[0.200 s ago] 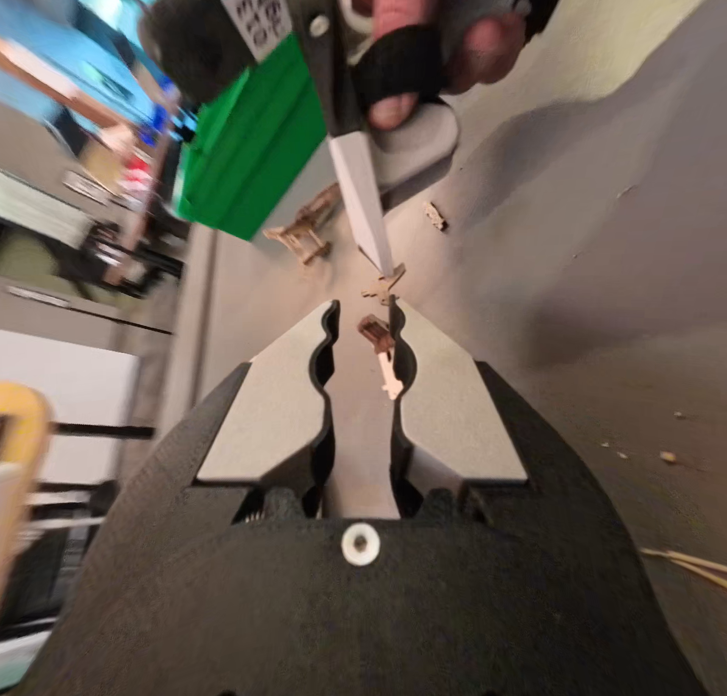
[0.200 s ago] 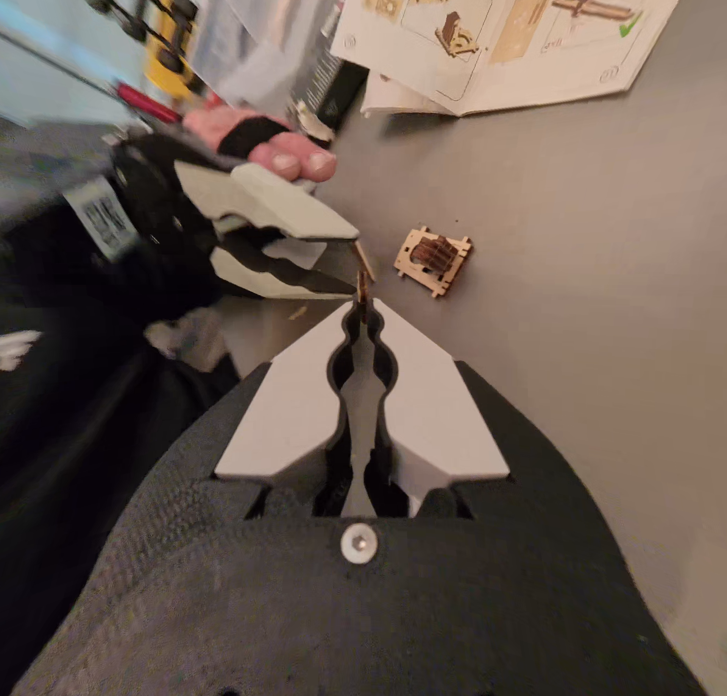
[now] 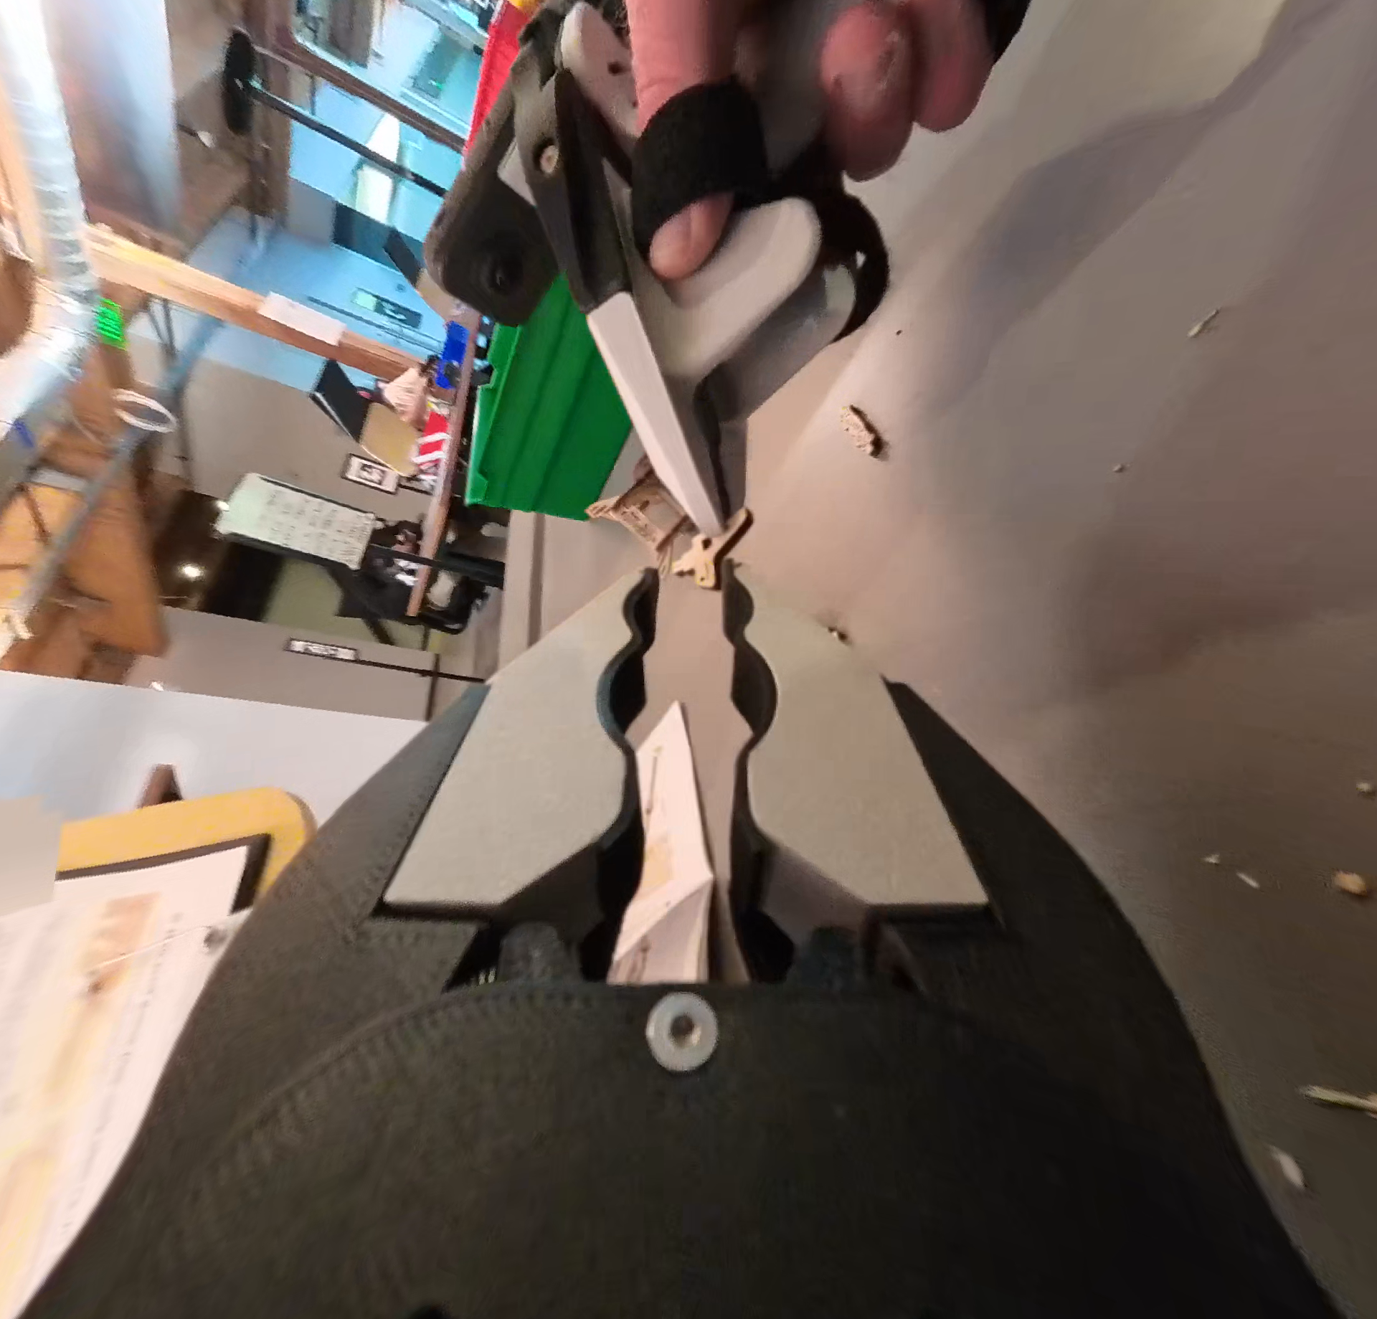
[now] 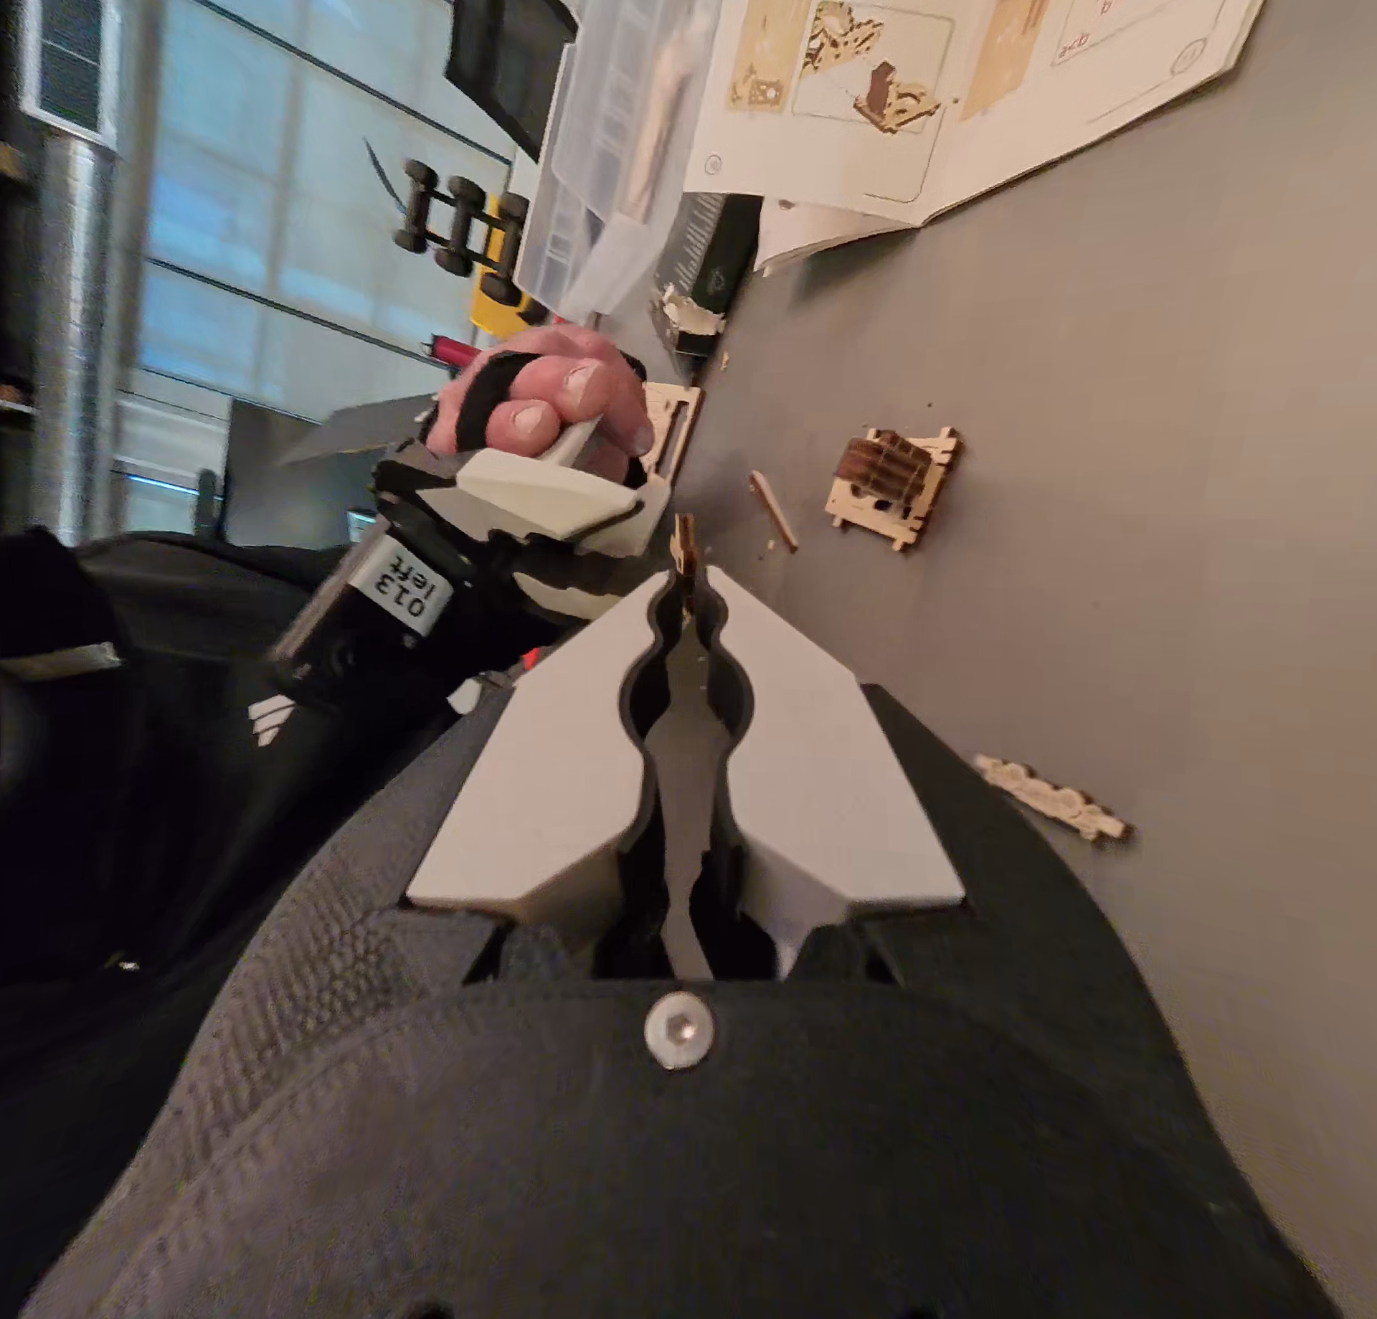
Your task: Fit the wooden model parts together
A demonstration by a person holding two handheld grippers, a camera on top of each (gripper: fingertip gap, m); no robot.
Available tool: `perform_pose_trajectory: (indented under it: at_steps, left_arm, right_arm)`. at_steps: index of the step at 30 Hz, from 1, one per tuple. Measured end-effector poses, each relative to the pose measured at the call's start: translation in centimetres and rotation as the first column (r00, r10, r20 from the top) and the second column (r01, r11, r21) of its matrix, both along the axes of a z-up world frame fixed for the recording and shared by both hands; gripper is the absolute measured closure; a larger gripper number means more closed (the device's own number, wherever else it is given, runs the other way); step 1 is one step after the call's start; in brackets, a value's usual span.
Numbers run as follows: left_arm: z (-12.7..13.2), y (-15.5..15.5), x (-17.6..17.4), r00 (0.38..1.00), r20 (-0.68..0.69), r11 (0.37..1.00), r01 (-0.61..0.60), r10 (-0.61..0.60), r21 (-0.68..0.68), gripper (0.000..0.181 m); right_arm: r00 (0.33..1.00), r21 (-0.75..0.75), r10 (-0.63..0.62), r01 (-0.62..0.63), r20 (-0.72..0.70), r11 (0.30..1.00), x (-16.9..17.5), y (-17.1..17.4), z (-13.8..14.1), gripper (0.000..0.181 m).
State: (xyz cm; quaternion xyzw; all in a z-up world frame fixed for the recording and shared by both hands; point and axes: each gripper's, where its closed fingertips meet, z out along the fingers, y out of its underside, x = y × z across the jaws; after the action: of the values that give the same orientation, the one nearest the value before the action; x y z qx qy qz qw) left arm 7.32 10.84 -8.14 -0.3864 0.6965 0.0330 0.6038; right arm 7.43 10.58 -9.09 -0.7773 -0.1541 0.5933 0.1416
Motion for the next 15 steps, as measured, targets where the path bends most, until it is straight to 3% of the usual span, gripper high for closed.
perform_pose_trajectory:
  at_steps: [4, 8, 11, 15]
  left_arm:
    - [-0.3, -0.4, 0.3, 1.000, -0.029, 0.998, 0.010, -0.008, 0.065, 0.176]
    - [-0.1, -0.4, 0.4, 1.000, -0.002, 1.000, 0.002, -0.002, 0.011, 0.179]
    - [-0.2, -0.5, 0.3, 0.999, 0.045, 0.988, 0.012, -0.005, -0.154, 0.181]
    - [0.1, -0.2, 0.0, 0.988, 0.156, 0.882, 0.057, 0.019, -0.469, 0.181]
  right_arm:
    - [0.999, -0.059, -0.003, -0.001, -0.052, 0.998, -0.2, -0.5, 0.6, 0.180]
    - [0.997, -0.057, -0.015, 0.011, -0.072, 0.998, -0.1, -0.4, 0.9, 0.179]
    - [0.995, -0.010, -0.021, 0.020, -0.093, 1.000, 0.2, -0.1, 1.5, 0.177]
    - [1.000, 0.136, -0.012, 0.013, -0.006, 0.991, 1.1, 0.1, 1.6, 0.155]
